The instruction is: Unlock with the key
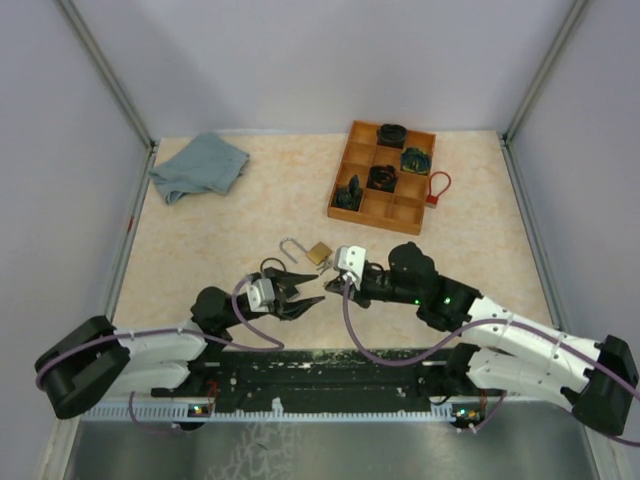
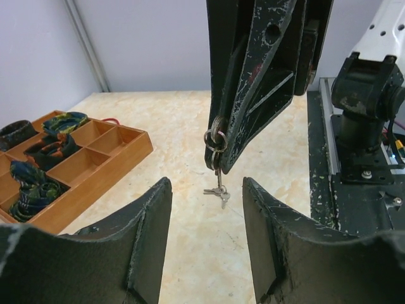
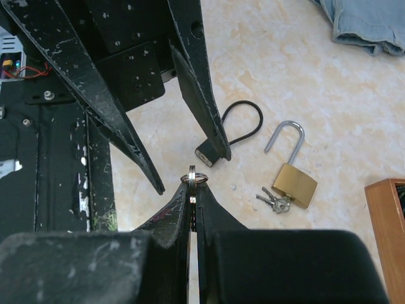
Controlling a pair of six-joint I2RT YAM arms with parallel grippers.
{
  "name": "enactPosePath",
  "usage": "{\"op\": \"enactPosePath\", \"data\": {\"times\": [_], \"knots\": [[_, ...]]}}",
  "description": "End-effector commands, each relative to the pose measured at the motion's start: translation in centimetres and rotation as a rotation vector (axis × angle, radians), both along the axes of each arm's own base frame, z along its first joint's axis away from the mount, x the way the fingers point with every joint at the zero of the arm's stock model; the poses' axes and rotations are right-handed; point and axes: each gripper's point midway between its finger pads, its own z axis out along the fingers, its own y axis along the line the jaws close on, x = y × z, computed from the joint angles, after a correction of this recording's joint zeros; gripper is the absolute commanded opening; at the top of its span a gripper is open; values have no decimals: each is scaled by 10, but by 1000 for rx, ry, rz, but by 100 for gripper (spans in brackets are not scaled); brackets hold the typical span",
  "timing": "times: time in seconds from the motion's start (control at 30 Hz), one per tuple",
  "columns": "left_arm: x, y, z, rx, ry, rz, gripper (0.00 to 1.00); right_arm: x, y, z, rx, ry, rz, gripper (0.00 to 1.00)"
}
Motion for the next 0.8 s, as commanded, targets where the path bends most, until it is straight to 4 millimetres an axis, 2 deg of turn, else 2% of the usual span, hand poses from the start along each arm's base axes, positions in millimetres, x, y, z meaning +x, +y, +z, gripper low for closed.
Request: {"op": "enactPosePath", "data": {"times": [0.0,0.23,0.4,0.77], "knots": [[-3,-10,4,23,-58,-49,53,-5,6,36,79,-52,41,0],[-1,-16,-1,38,-30,-64,50,-7,8,40,99,-55,55,0],[-1,-19,-5,47,-12,-80,44,-8,9,40,109,-52,58,0],[1,-19,2,25,-9,-69,30,-9,10,37,111,-42,61,0]]}}
